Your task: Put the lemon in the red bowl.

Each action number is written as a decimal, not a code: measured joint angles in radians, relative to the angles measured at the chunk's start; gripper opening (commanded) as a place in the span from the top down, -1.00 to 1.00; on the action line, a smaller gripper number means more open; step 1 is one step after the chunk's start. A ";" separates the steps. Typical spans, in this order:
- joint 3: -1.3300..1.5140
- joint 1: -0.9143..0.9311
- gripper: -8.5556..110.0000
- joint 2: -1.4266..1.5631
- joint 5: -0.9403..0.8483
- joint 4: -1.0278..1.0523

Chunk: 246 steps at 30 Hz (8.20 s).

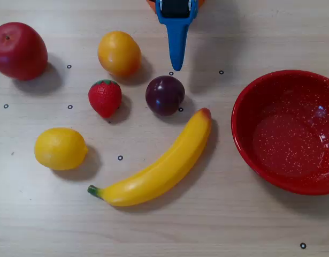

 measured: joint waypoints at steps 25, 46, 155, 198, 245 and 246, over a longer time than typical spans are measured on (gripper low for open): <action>-0.063 -0.003 0.85 -0.049 0.002 0.061; -0.727 -0.126 0.85 -0.611 0.210 0.469; -2.586 -0.534 -0.18 -2.632 0.618 0.690; -2.586 -0.535 0.03 -2.637 0.617 0.641; -2.605 -0.537 0.85 -2.635 0.618 0.690; -2.605 -0.537 0.85 -2.634 0.618 0.706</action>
